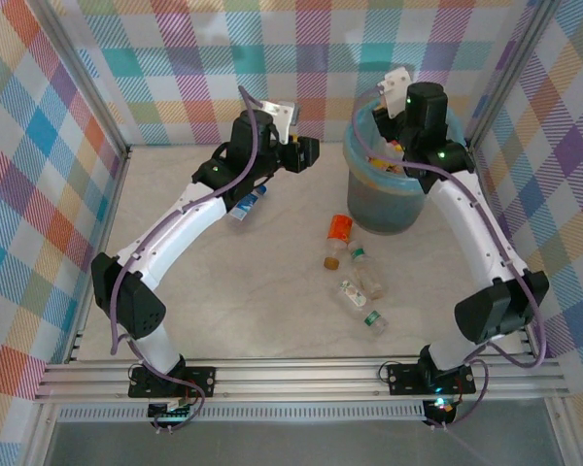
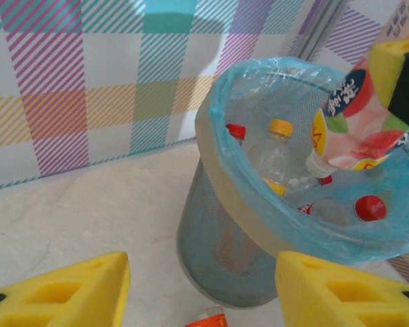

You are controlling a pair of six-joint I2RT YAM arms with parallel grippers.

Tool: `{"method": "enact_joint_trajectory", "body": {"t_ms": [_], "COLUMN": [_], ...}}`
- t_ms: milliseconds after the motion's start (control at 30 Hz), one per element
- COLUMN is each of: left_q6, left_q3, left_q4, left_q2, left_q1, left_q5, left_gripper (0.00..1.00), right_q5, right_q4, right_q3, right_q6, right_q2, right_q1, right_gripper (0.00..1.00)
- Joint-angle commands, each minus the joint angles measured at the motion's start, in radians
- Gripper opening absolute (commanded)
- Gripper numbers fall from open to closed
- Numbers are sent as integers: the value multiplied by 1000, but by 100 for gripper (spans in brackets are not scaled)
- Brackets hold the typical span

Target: Put the plastic bottles in the bin

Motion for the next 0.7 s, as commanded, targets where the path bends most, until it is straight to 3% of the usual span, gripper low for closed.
{"method": "enact_joint_trajectory", "body": {"t_ms": [0,367,667], "left_q6": [-22,-60,-63], "left_q3": [-30,-78,-56], "left_q4": [44,67,53], "left_q2": [-48,-53,-33], "left_q1": [19,71,85], "left_q5": [-44,-7,17], "left_gripper": [58,58,58], "right_q5": [-90,-74,-58], "right_q4": [29,48,-8], "right_q3": [97,146,165], "right_q6": [75,121,139], "right_q2": [54,261,281], "right_q1": [-3,-5,-17], "right_gripper": [54,63,71]}}
